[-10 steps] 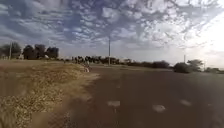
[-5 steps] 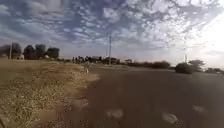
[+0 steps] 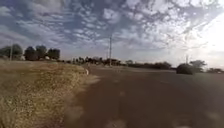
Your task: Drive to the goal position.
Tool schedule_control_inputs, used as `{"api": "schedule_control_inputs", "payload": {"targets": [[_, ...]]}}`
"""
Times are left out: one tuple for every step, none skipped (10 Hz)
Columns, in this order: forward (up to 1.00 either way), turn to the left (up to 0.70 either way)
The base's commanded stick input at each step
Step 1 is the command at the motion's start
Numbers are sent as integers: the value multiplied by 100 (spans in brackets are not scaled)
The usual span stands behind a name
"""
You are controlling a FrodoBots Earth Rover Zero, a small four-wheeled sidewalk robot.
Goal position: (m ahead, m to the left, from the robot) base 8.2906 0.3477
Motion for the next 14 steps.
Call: {"api": "schedule_control_inputs", "payload": {"targets": [[60,0],[60,0],[60,0],[60,0],[60,0],[60,0],[60,0],[60,0],[60,0],[60,0],[60,0],[60,0],[60,0],[60,0]]}}
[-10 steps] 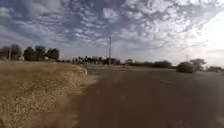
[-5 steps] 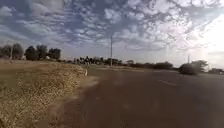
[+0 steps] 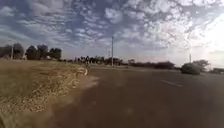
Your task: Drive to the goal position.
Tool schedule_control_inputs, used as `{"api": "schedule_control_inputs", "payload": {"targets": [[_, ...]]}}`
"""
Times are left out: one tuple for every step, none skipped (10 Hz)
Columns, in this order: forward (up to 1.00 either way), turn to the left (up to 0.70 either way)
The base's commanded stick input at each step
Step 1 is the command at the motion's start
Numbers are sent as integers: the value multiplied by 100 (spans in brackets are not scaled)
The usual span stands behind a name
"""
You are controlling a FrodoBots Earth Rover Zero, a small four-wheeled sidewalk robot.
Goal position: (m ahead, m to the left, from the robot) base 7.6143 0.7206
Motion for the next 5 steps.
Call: {"api": "schedule_control_inputs", "payload": {"targets": [[60,0],[60,0],[60,0],[60,0],[60,0]]}}
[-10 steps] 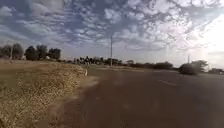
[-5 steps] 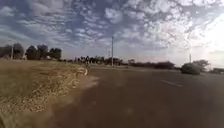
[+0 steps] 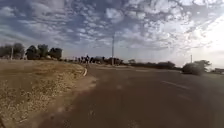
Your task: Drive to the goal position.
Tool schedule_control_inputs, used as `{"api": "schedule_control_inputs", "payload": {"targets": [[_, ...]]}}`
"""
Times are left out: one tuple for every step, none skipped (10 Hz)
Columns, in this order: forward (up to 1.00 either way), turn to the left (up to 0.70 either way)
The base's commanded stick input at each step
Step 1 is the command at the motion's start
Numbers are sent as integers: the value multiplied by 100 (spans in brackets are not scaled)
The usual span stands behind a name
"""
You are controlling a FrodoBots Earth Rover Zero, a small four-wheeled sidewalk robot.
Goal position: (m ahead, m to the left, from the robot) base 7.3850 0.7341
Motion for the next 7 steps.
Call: {"api": "schedule_control_inputs", "payload": {"targets": [[60,0],[60,0],[60,0],[60,0],[60,0],[60,0],[60,0]]}}
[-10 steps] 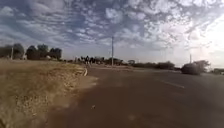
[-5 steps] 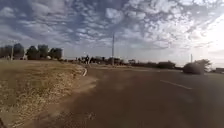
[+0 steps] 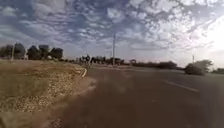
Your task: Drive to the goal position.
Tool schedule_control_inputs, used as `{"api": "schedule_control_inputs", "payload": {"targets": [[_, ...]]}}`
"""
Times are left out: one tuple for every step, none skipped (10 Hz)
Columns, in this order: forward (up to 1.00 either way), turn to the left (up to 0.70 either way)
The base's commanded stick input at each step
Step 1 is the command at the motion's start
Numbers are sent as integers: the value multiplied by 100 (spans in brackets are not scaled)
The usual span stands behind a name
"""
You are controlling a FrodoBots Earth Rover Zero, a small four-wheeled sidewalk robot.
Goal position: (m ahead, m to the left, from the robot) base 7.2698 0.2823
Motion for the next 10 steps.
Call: {"api": "schedule_control_inputs", "payload": {"targets": [[60,0],[60,0],[60,0],[60,0],[60,0],[60,0],[60,0],[60,0],[60,0],[60,0]]}}
